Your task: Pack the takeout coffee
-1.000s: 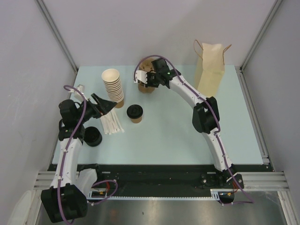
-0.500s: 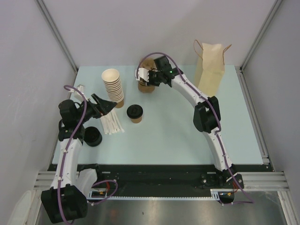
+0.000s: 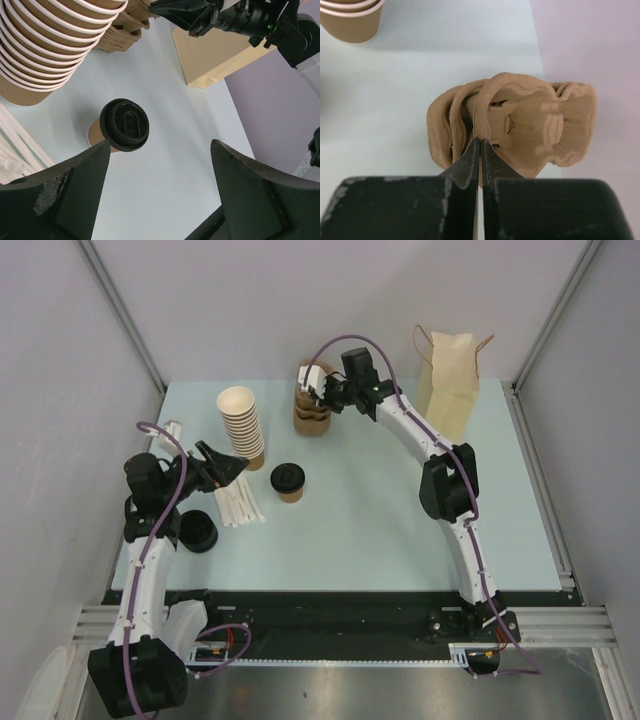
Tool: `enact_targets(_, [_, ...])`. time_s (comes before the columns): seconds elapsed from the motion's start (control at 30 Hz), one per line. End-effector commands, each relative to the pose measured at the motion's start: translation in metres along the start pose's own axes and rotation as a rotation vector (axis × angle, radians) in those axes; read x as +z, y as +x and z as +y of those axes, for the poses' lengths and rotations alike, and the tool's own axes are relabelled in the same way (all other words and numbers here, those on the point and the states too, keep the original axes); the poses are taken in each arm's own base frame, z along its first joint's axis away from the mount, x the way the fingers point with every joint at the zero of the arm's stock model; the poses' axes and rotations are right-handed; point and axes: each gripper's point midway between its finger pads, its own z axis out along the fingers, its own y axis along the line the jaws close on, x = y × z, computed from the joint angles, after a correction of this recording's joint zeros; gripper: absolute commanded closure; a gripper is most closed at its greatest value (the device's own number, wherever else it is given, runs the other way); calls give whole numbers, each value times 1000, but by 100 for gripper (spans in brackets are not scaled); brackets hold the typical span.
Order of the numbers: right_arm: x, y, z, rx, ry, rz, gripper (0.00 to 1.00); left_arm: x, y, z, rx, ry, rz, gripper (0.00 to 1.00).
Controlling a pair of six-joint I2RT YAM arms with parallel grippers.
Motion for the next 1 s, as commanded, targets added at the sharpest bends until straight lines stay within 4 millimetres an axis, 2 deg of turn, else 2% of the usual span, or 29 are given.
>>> enact_targets(0.0, [-28,-51,-35,-126,110,-99,100,-4,-19,-14,75,35,-43,13])
enact_targets(0.07, [-31,-57,-41,-154,138,-108,100,-4,-19,-14,74,33,-43,13])
enact_targets(0.1, [-30,-54,-39,-157,140,-105,100,-4,-19,-14,78,34,-45,13])
enact_targets(0.13, [-34,-62,-45,-181,165,-125,100,-4,-18,-14,76,33,-42,13])
enact_targets(0.33, [-36,-69,-52,-246,222,-128,100,-5,-20,-15,80,35,-46,13])
enact_targets(0.43, [-42,-82,-57,-306,274,-155,100,-6,-20,-16,84,37,-47,13])
enact_targets(0.53, [-41,-84,-53,-352,290,-149,100,-7,-20,-16,90,35,-50,13])
enact_targets(0.57, [-38,-77,-48,-360,285,-133,100,-7,-20,-17,89,36,-51,13])
enact_targets(0.6, [-43,-87,-53,-400,327,-153,100,-6,-20,-17,91,38,-48,13])
enact_targets(0.67, [-39,-77,-48,-438,332,-126,100,-7,-21,-18,93,36,-51,13])
enact_targets(0.73, [-43,-86,-53,-493,383,-138,100,-7,-20,-17,94,36,-51,13])
enact_targets(0.97, [-51,-90,-57,-581,496,-145,100,-7,-20,-16,98,33,-50,13])
